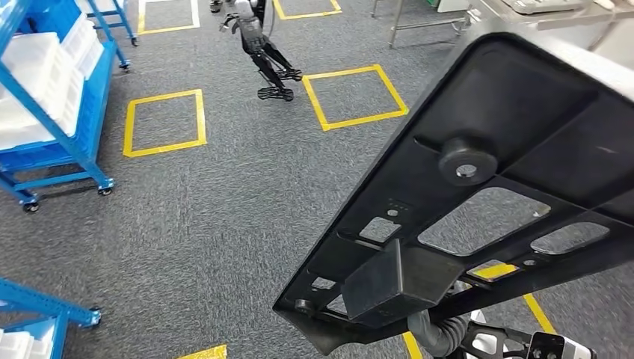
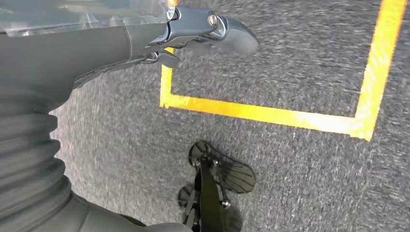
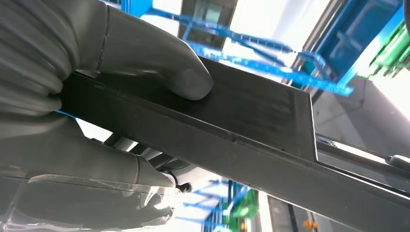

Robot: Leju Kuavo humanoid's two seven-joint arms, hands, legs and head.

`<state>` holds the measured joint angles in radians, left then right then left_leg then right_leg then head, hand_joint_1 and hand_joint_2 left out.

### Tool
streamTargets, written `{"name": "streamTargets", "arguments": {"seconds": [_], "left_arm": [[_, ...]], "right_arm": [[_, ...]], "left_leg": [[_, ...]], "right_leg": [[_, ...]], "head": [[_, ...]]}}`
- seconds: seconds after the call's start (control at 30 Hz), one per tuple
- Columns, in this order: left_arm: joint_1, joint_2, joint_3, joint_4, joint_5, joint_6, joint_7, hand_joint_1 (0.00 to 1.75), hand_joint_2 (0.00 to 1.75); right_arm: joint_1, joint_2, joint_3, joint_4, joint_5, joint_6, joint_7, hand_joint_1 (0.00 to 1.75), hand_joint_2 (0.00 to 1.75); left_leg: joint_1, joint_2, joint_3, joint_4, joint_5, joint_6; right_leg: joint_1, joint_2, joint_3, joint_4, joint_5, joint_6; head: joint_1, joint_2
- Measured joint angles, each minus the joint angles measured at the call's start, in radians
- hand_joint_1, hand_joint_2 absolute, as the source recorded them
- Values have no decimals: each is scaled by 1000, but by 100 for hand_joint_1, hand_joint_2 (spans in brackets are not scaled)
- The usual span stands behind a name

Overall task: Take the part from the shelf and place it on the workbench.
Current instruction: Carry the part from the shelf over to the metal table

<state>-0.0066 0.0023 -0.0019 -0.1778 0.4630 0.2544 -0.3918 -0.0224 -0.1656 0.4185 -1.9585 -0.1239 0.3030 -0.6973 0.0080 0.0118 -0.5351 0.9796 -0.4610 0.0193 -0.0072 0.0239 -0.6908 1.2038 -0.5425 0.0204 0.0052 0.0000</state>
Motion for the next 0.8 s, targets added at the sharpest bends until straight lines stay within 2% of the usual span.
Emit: {"name": "streamTargets", "arguments": {"seconds": [0.03, 0.07, 0.1, 0.13, 0.17, 0.23, 0.27, 0.3, 0.33, 0.37, 0.4, 0.43, 0.5, 0.53, 0.57, 0.6, 0.63, 0.67, 0.73, 0.77, 0.8], "left_arm": [[1, 1, 0, 0, 0, -2, -2, 0, 175], [1, 3, -1, 0, -1, -4, -4, 0, 175], [0, 4, -1, 0, -1, -6, -6, 0, 175], [-1, 4, -2, 0, -3, -9, -8, 0, 175], [-3, 4, -3, 0, -5, -11, -10, 0, 175], [-5, 4, -7, 0, -9, -13, -12, 0, 175], [-6, 5, -8, 0, -12, -14, -12, 0, 175], [-8, 5, -10, 0, -14, -14, -12, 0, 175], [-11, 5, -12, 0, -17, -14, -12, 0, 175], [-14, 6, -15, 0, -19, -14, -12, 0, 175], [-16, 6, -18, 0, -21, -15, -12, 0, 175], [-17, 6, -20, 0, -23, -15, -12, 0, 175], [-16, 7, -24, 0, -24, -15, -11, 0, 175], [-15, 8, -25, 0, -24, -15, -9, 0, 175], [-14, 9, -25, 0, -24, -15, -7, 0, 175], [-12, 10, -25, 0, -24, -15, -6, 0, 175], [-11, 10, -25, 0, -24, -15, -5, 0, 175], [-10, 11, -25, 0, -23, -15, -4, 0, 175], [-9, 12, -25, 0, -21, -14, -3, 0, 175], [-10, 12, -25, 0, -20, -13, -3, 0, 175], [-11, 12, -25, 0, -20, -12, -2, 0, 175]], "right_arm": [[0, 2, 0, 0, 1, -2, 0, 175, 175], [1, 4, 0, 0, 2, -4, 0, 175, 175], [1, 7, 0, 0, 4, -6, 0, 175, 175], [0, 10, 0, 0, 7, -10, 0, 175, 175], [-2, 13, 0, 0, 11, -15, 0, 175, 175], [-6, 22, 0, 0, 20, -27, 0, 175, 175], [-7, 27, 0, -1, 24, -33, 0, 175, 175], [-8, 31, 0, -2, 29, -39, 0, 175, 175], [-7, 35, 0, -5, 35, -46, 0, 175, 175], [-3, 37, 0, -9, 41, -53, 0, 175, 175], [2, 39, 1, -13, 47, -59, 0, 175, 175], [6, 42, 1, -18, 53, -66, 0, 175, 175], [15, 48, 3, -25, 60, -74, 0, 175, 175], [23, 50, 4, -28, 63, -76, 0, 175, 175], [32, 51, 5, -30, 64, -76, 0, 175, 175], [40, 51, 6, -33, 65, -75, 0, 175, 175], [45, 53, 8, -35, 66, -73, 0, 175, 175], [48, 54, 9, -37, 66, -70, 0, 175, 175], [49, 58, 10, -41, 65, -64, 0, 175, 175], [49, 60, 11, -42, 65, -61, 0, 175, 175], [50, 62, 11, -42, 64, -59, 1, 175, 175]], "left_leg": [[-1, 13, -1, 0, -1, 0], [-2, 25, 0, 1, -2, 0], [-3, 37, 0, 1, -4, -1], [-3, 48, 1, 2, -6, -3], [-3, 58, 3, 4, -9, -5], [-7, 74, 7, 8, -16, -14], [-9, 82, 10, 9, -19, -20], [-10, 90, 12, 8, -21, -26], [-9, 100, 16, 7, -23, -31], [-7, 98, 19, 9, -28, -37], [-5, 85, 18, 20, -38, -42], [-3, 61, 3, 56, -61, -47], [0, 11, -55, 180, -127, -52], [1, 0, -92, 252, -155, -53], [1, -3, -116, 295, -163, -53], [1, -4, -126, 308, -154, -52], [2, -6, -116, 278, -125, -51], [3, -17, -89, 210, -83, -50], [7, -58, -33, 77, -25, -46], [7, -74, -17, 38, -15, -42], [6, -79, -13, 28, -17, -39]], "right_leg": [[-3, -9, -30, 59, -21, 3], [-5, -14, -43, 87, -23, 5], [-7, -18, -37, 75, -6, 6], [-8, -26, -10, 23, 24, 6], [-7, -43, 31, -51, 58, 3], [1, -83, 94, -170, 94, -7], [5, -93, 106, -195, 96, -12], [8, -89, 107, -200, 93, -17], [9, -77, 107, -203, 94, -22], [7, -65, 109, -207, 96, -26], [5, -55, 113, -211, 98, -32], [2, -44, 116, -216, 101, -37], [1, -22, 118, -219, 102, -45], [2, -9, 117, -218, 102, -46], [3, 4, 117, -216, 102, -47], [3, 19, 117, -214, 101, -47], [3, 33, 117, -211, 101, -46], [3, 48, 117, -208, 99, -44], [3, 73, 115, -200, 96, -38], [3, 84, 112, -198, 96, -32], [2, 92, 109, -197, 97, -26]], "head": [[0, 0], [0, 0], [0, 0], [1, 0], [1, 0], [0, 0], [-1, 0], [-2, 0], [-2, 0], [-2, 0], [-3, 0], [-5, 0], [-9, 0], [-10, 0], [-11, 0], [-11, 0], [-11, 0], [-11, 0], [-11, 0], [-10, 0], [-10, 0]]}}
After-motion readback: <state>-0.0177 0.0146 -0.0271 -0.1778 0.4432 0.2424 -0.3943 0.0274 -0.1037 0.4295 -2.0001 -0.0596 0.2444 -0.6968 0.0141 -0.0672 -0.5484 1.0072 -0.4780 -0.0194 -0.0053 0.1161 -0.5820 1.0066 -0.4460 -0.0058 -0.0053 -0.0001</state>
